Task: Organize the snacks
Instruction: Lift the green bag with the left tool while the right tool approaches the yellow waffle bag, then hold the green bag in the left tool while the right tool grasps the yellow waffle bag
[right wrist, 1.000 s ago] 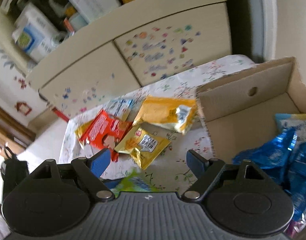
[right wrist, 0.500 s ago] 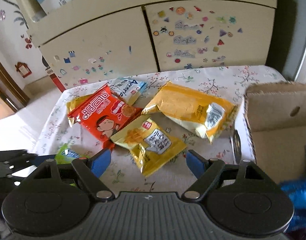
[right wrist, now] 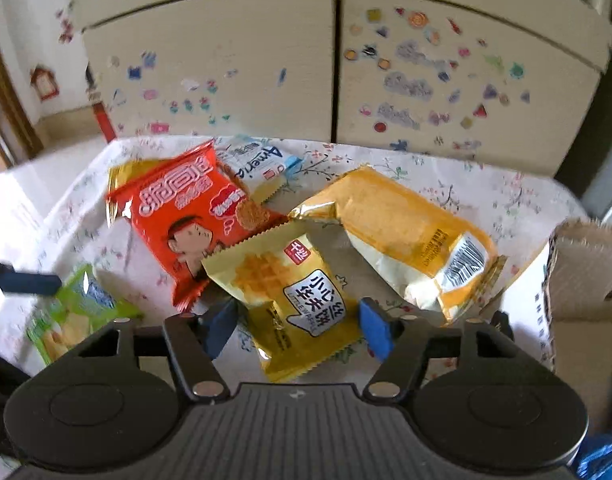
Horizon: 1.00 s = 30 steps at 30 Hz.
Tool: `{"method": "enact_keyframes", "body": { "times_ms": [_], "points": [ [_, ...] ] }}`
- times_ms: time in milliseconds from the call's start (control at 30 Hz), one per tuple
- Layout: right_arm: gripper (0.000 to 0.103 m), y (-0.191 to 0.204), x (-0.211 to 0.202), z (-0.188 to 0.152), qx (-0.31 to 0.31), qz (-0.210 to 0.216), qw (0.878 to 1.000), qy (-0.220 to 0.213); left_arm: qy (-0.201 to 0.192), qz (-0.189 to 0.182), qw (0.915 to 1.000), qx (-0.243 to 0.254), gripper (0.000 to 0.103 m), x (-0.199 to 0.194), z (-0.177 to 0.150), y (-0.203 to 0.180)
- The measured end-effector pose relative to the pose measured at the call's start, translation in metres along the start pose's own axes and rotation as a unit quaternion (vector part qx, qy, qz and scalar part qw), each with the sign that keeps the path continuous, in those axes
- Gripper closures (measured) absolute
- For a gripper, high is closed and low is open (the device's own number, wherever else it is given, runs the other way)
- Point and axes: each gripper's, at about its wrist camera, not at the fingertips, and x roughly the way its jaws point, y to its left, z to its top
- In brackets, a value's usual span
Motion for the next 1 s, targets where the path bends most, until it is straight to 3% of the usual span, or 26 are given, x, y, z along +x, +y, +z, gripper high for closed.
{"method": "enact_keyframes", "body": {
  "times_ms": [267,333,467,600,733,867,1000],
  "points": [
    [0.056,0.008,-0.008,-0.003,-0.03,-0.012,0.999,0.014,0.007,0.006,0.9999,-0.006,0.0,0.0,0.001,-0.002],
    [0.06,0.01,-0.009,-0.004,-0.028,-0.013,0.999,0.015,0.007,0.007,0.9999,-0.007,0.0,-0.001,0.0,-0.002],
    [0.078,0.011,-0.011,-0.004,-0.017,-0.009,1.0,0.011,0.008,0.007,0.9999,-0.004,0.0,-0.001,0.001,-0.003],
    [0.085,0.006,-0.014,-0.008,0.003,0.006,1.0,0.013,0.007,0.006,0.9999,-0.007,0.006,-0.003,0.001,-0.004],
    [0.077,-0.001,-0.023,-0.014,0.013,0.039,0.999,0.007,-0.005,0.001,1.0,-0.001,0.026,-0.011,0.001,-0.006],
    [0.045,-0.013,-0.033,-0.011,0.054,0.054,0.997,-0.015,-0.015,0.007,0.9998,-0.006,0.046,-0.015,0.001,-0.004],
    [0.04,-0.01,-0.027,-0.005,0.036,0.046,0.998,-0.024,-0.016,0.004,0.9998,-0.013,0.049,-0.017,0.002,-0.001]
  ]
}}
